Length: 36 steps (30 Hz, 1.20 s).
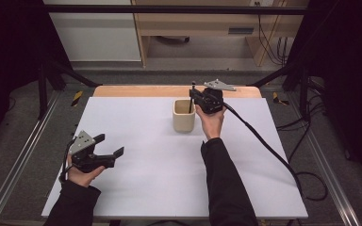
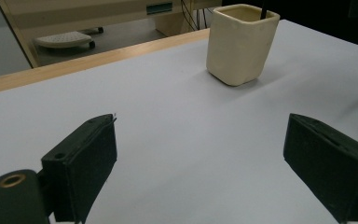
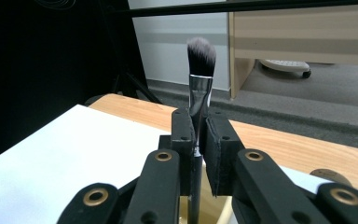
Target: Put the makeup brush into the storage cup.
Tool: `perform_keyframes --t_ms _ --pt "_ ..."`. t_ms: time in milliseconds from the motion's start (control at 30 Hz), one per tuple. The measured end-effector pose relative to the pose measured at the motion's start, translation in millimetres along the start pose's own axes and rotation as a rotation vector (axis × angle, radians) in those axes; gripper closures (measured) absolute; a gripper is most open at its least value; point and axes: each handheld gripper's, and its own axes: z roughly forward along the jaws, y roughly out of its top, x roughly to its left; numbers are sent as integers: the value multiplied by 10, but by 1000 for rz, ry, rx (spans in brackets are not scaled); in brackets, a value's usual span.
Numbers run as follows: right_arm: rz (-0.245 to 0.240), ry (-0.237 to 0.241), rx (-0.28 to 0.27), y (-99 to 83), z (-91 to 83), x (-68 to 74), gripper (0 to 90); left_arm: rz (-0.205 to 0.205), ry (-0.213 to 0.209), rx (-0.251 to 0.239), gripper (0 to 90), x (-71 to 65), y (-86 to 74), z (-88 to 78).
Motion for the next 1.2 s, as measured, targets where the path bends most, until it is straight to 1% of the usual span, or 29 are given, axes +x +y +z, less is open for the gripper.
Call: perform_keyframes --t_ms 133,267,367,467,533,667,800,833,900,967,1067,1133,1167,1200 --pt "2 3 15 -68 29 -5 831 4 -1 0 92 -3 1 0" --pt "9 4 36 -145 60 -9 830 -2 1 -6 94 -4 1 0" --pt "8 5 47 -187 81 -12 830 5 0 1 94 -3 1 1" --pt "6 5 53 -214 93 -12 829 7 0 3 94 -6 0 3" --pt "-4 3 62 -235 102 -21 829 6 0 1 94 -5 0 2" --pt "0 2 78 -261 111 -29 829 7 0 3 95 -6 0 4" --pt "-6 -2 110 -276 111 -37 821 8 0 4 95 -13 -2 12" --pt "-4 -8 123 -279 105 -39 804 9 0 5 95 -14 -2 14" --pt "0 -16 139 -288 84 -45 800 9 0 6 95 -16 -2 17" --pt "-13 -15 136 -292 30 -51 773 8 0 5 96 -17 -2 17" --pt "-13 -16 133 -284 -38 -51 741 7 0 4 96 -19 -1 19" --pt "-11 -8 130 -277 -106 -50 702 7 0 5 96 -22 -1 22" --pt "-19 1 130 -275 -149 -47 665 8 0 5 96 -24 -1 25" --pt "-19 1 130 -275 -149 -47 665 8 0 5 96 -24 -1 25"
